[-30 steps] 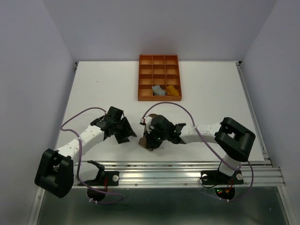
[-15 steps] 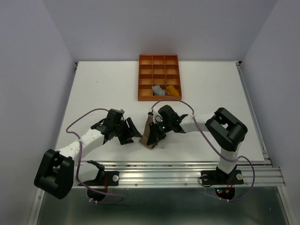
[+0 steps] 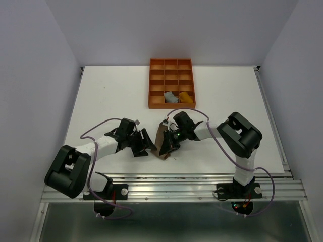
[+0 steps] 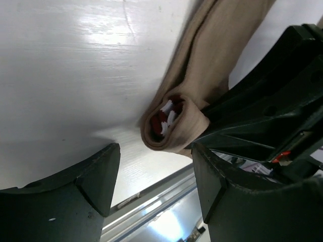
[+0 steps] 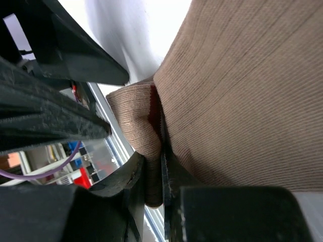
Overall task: Roll the socks
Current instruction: Roll the sock at the center of the board.
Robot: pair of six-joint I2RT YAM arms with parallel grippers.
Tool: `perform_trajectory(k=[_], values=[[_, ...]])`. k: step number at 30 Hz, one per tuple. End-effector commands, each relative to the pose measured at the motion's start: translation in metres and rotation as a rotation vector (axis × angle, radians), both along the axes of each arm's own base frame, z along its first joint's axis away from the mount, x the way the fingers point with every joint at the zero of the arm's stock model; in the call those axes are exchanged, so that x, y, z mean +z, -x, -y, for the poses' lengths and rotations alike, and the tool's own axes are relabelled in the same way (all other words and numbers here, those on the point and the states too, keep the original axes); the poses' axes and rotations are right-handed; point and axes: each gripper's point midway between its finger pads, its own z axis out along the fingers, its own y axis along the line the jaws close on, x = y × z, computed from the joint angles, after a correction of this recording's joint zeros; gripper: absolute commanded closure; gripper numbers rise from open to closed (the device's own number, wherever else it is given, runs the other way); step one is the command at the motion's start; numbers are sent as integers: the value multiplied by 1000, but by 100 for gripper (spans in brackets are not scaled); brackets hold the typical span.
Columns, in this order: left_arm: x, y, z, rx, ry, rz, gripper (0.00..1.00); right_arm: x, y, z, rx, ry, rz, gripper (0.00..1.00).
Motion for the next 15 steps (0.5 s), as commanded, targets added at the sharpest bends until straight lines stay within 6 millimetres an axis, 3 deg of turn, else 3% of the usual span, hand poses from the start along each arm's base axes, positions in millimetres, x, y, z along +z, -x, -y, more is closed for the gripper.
perform_trajectory(k=[1,7,10,13,14,15], values=[[-5,3,6,-42,23,14,30,-44,2,27,-59,174,-46,95],[-8,-6,16,-51,41,27,33,-43,2,28,-49,171,-30,94],[-14,-1,20,-72,30,16,43,-43,1,26,-53,170,-36,93],[-22,4,18,-62,15,2,70,-40,-2,24,-52,163,-16,92],[-23,3,18,-59,16,2,83,-38,-3,24,-46,158,-4,92],[-26,2,17,-52,6,-1,89,-35,-3,24,-39,151,8,90]])
